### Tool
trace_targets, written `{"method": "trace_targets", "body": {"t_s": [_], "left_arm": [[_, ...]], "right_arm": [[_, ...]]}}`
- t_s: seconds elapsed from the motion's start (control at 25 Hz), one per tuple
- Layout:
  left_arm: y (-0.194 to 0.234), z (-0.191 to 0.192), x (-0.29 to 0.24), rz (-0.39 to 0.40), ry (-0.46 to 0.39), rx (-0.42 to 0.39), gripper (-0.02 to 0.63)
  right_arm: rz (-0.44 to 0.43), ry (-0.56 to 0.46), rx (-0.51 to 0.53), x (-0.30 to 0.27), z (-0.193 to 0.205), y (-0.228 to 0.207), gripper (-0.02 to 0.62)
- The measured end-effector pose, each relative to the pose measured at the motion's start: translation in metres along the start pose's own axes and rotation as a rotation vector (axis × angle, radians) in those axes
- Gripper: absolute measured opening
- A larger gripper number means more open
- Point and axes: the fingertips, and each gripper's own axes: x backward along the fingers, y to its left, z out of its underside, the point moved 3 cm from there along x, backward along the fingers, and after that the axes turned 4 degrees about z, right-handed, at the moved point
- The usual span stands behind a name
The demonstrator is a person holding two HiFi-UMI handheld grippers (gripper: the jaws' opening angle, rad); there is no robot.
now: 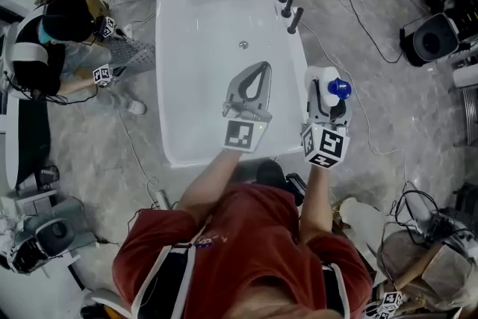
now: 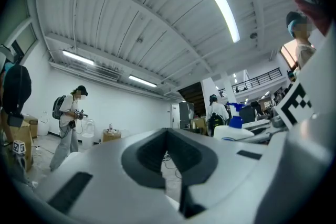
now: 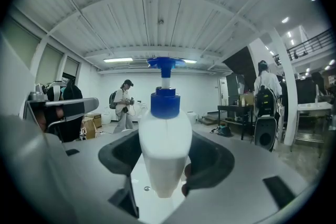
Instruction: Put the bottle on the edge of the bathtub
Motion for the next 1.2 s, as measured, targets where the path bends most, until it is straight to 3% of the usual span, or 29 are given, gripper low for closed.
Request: {"method": "trace_targets", "body": {"t_s": [0.32, 0.88, 1.2], "left_arm": [[-0.006, 0.023, -0.028, -0.050, 0.039, -0.024, 0.015], [-0.008, 0.074, -0.060, -0.116, 0.123, -0.019, 0.015], [-0.017, 0.111, -0.074, -0.126, 0.196, -0.020, 0.015]], "right_arm": [[-0.058, 0.049, 0.024, -0.039, 0.030, -0.021, 0.268], [-0.106, 0.184, -0.003, -0.108, 0.134, -0.054, 0.268], [-0.161, 0.212, 0.046, -0.139, 0.184, -0.062, 0.268]]}}
